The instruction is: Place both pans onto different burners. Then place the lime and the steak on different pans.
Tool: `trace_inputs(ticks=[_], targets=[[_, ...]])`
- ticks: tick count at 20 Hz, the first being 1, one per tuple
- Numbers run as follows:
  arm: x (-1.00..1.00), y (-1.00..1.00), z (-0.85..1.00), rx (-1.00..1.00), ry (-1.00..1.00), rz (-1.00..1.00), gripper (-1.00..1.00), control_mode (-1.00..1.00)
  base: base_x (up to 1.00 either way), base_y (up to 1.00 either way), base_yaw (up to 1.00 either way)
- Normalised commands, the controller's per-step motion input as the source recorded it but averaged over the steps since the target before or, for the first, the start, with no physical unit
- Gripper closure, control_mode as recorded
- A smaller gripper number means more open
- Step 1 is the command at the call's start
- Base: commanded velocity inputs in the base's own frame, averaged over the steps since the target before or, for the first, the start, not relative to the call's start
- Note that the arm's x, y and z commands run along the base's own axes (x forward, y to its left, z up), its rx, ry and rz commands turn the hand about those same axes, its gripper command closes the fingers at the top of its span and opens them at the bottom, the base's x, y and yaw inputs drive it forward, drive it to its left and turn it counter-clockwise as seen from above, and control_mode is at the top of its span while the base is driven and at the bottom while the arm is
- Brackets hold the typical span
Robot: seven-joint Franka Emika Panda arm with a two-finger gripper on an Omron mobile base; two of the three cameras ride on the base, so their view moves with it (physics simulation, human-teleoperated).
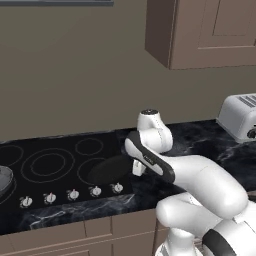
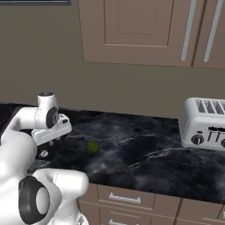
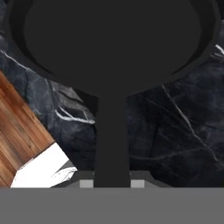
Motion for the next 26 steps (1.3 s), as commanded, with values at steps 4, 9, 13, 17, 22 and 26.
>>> trace_inputs(ticks=[4,9,13,17,22,26], targets=[[0.11,0.0,0.0,-0.01,0.0,0.06,1.0,-1.0,0.0,0.0,0.0],[0.18,0.0,0.0,0.11,0.0,0.04,1.0,-1.0,0.0,0.0,0.0],[0.25,0.05,-0.1,0.15,-0.03,0.05,1.0,-1.0,0.0,0.0,0.0],[0.26,0.24,-0.33,0.01,-0.08,0.04,1.0,-1.0,0.0,0.0,0.0],[0.14,0.23,-0.39,0.0,-0.12,0.03,1.0,-1.0,0.0,0.0,0.0],[0.11,0.02,-0.34,-0.01,-0.11,0.0,1.0,-1.0,0.0,0.0,0.0]])
